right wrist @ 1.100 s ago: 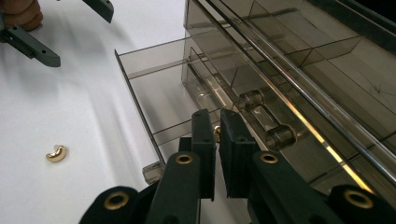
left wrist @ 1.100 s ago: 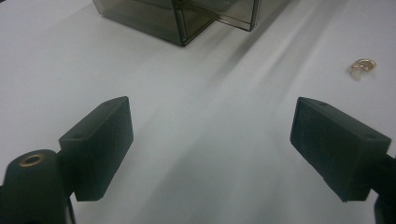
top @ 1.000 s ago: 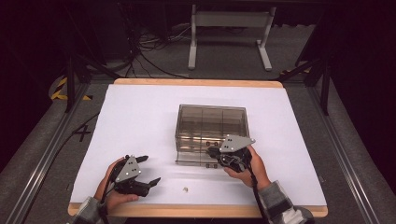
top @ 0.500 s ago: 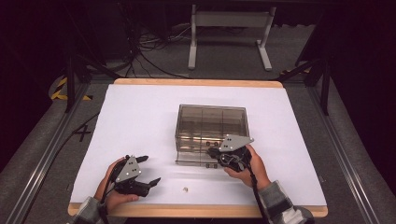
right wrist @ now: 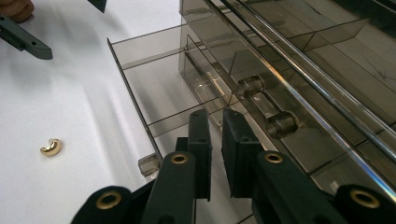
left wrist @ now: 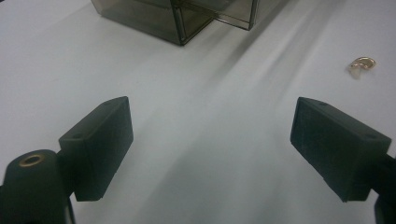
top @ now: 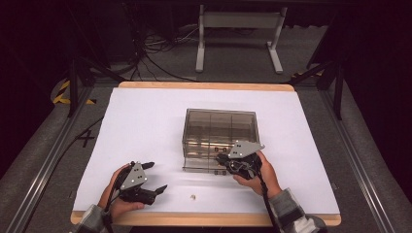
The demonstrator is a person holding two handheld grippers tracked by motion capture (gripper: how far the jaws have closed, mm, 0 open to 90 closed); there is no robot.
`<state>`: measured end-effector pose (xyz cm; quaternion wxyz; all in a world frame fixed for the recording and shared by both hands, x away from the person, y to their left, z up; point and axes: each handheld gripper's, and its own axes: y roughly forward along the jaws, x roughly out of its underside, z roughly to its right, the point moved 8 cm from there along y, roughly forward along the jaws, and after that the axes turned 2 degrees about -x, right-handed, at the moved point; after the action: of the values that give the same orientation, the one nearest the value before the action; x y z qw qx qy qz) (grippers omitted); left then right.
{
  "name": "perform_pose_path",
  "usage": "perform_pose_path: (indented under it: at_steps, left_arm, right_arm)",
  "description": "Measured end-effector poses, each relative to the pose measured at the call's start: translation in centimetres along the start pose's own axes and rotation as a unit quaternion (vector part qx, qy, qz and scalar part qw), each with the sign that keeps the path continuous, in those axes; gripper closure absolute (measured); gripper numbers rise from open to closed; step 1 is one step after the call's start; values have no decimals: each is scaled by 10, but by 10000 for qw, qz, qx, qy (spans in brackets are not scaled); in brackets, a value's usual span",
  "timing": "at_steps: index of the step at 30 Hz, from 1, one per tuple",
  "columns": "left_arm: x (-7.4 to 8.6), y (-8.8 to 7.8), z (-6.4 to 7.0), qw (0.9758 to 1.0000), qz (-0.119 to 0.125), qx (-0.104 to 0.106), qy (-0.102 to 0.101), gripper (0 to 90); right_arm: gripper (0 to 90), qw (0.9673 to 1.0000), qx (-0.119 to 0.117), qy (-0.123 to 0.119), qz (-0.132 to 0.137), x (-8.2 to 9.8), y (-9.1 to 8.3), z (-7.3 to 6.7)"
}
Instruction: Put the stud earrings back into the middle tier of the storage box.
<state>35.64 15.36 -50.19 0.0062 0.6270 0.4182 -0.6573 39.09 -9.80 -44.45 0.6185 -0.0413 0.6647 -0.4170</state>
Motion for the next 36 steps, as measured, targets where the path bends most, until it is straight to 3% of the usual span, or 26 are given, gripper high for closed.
perform_pose_path:
  at_steps: [16, 36]
  left_arm:
    - [0, 0, 0, 10000, 0, 10, 5, 136]
    - [0, 0, 1, 10000, -5, 25, 21, 135]
  right_arm:
    - [725, 9998, 50, 9, 202, -4, -8, -3]
    - [564, 9986, -76, 14, 517, -11, -22, -16]
